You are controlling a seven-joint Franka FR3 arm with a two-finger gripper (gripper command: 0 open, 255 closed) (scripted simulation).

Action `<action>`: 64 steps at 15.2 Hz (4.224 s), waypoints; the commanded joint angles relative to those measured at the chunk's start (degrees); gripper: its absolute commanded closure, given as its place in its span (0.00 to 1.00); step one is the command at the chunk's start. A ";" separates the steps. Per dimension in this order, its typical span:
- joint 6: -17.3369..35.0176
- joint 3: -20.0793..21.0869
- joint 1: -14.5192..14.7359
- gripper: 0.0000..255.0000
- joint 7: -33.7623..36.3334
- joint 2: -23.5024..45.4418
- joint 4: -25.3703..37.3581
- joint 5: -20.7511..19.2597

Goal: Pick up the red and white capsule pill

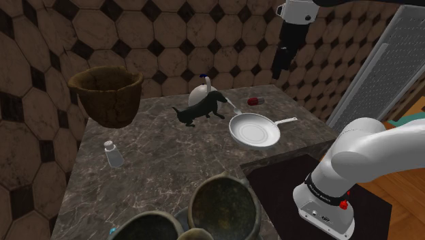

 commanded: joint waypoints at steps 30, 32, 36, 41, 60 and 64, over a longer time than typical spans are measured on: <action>41.14 -29.19 2.71 0.00 -58.11 50.15 8.53 6.77; 42.08 -28.82 1.66 0.00 -62.92 55.37 11.90 10.32; 44.32 -27.94 0.62 0.00 -65.37 58.86 12.63 12.66; 47.27 -27.21 0.05 0.00 -66.61 61.35 11.84 14.50; 42.04 -28.36 0.97 1.00 -64.52 57.12 13.40 11.40; 39.33 -28.73 1.30 1.00 -63.62 55.24 14.49 10.06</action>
